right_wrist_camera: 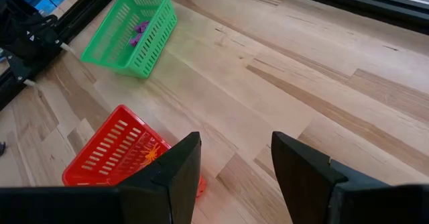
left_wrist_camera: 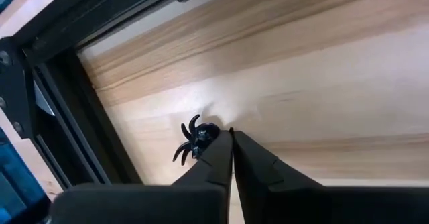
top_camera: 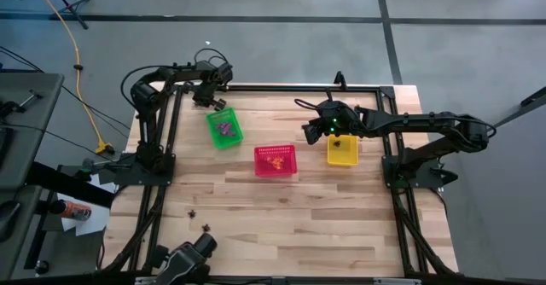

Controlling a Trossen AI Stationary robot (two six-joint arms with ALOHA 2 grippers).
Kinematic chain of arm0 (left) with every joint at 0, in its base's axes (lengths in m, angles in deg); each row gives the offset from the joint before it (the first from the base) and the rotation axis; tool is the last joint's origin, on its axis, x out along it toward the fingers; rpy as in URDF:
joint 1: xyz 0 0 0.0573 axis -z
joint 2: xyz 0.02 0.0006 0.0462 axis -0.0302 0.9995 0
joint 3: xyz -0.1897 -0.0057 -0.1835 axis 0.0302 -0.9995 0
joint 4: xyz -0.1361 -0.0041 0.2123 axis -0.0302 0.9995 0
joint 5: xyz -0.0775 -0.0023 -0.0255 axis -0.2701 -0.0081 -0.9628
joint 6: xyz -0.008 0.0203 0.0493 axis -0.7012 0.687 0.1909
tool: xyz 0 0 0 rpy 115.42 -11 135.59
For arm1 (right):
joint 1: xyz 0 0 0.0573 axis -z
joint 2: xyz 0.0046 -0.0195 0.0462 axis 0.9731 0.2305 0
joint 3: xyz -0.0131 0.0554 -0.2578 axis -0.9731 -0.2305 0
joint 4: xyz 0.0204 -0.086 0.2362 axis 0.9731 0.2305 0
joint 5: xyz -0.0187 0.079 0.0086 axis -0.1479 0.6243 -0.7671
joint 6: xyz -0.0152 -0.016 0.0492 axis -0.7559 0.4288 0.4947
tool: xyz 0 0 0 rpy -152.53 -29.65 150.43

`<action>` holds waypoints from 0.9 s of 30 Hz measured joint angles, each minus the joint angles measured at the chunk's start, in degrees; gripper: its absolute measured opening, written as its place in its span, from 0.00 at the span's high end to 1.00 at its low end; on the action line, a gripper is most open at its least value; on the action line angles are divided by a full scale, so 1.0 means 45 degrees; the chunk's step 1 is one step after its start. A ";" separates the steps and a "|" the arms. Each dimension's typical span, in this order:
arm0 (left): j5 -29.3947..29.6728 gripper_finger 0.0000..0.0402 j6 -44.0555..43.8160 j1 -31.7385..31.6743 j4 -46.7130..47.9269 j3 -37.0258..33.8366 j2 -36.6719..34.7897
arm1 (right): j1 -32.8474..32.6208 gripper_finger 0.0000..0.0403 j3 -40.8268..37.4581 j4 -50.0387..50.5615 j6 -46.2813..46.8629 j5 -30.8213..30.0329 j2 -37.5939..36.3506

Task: Sort Halloween decoration
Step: Put the black spider toy into the yellow bin

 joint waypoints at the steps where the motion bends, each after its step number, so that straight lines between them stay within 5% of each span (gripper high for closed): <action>1: -0.0014 0.99 0.0004 -0.0023 0.0000 -0.0019 -0.0079 | 0.0000 0.56 0.0000 0.0000 -0.0005 -0.0001 0.0000; 18: -0.1155 1.00 0.0462 -0.1095 0.0258 0.0821 -0.2285 | 0.0000 0.56 0.0000 0.0005 -0.0317 0.0004 0.0000; 27: -0.2448 0.94 0.0430 -0.1199 0.0264 -0.0659 -0.2159 | 0.0000 0.56 0.0000 0.0005 -0.0301 0.0263 0.0000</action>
